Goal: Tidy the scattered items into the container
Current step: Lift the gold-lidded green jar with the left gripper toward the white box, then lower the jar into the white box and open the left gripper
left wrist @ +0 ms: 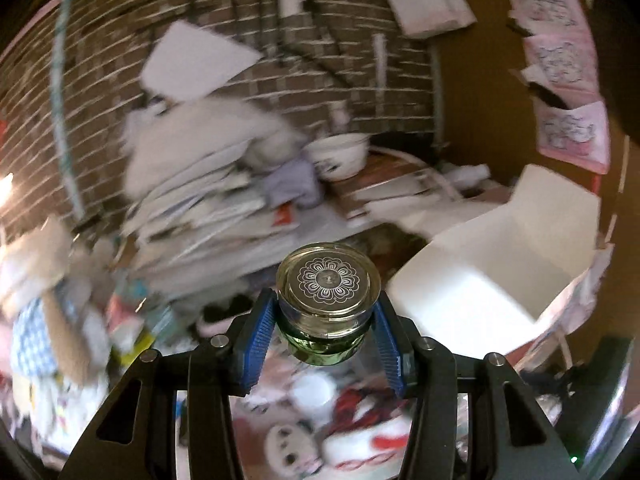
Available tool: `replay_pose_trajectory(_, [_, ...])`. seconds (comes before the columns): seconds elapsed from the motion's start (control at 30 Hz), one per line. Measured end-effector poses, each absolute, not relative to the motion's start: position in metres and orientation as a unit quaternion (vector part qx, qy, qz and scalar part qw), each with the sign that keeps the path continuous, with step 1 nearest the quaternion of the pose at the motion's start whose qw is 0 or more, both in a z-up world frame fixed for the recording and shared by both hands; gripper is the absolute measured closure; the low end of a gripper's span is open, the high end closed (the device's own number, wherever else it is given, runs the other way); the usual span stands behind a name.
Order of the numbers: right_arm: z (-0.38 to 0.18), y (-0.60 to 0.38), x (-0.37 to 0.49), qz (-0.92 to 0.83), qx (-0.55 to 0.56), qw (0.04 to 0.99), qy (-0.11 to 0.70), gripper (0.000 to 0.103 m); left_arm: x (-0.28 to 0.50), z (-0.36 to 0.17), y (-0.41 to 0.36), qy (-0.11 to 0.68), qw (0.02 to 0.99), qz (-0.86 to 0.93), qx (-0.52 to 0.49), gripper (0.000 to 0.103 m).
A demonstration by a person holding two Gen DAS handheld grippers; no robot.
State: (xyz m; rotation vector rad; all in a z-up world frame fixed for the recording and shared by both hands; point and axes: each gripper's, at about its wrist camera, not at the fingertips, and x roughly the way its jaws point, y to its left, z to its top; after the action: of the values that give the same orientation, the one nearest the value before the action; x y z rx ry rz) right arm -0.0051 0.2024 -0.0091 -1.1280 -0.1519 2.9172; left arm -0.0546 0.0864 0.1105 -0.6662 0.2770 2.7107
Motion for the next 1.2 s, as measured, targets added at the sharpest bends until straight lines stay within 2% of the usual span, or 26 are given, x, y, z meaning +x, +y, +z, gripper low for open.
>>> replay_pose_trajectory(0.27, [-0.016,0.212,0.001,0.930,-0.363,-0.003,-0.047,0.000,-0.070,0.142,0.175,0.130,0.286,0.912,-0.264,0.060])
replay_pose_trajectory(0.43, [-0.019,0.221,0.003,0.930,-0.366,-0.001,-0.040,0.000,-0.080,0.140,0.230,0.153,0.341,0.873,-0.312,0.060])
replay_pose_trajectory(0.93, [-0.019,0.237,0.007,0.930,-0.367,-0.001,-0.017,0.000,-0.127,0.066,0.289,0.196,0.311,0.808,-0.460,0.060])
replay_pose_trajectory(1.2, [-0.018,0.244,0.009,0.930,-0.367,0.001,-0.004,0.000,-0.132,0.058,0.298,0.216,0.300,0.786,-0.495,0.060])
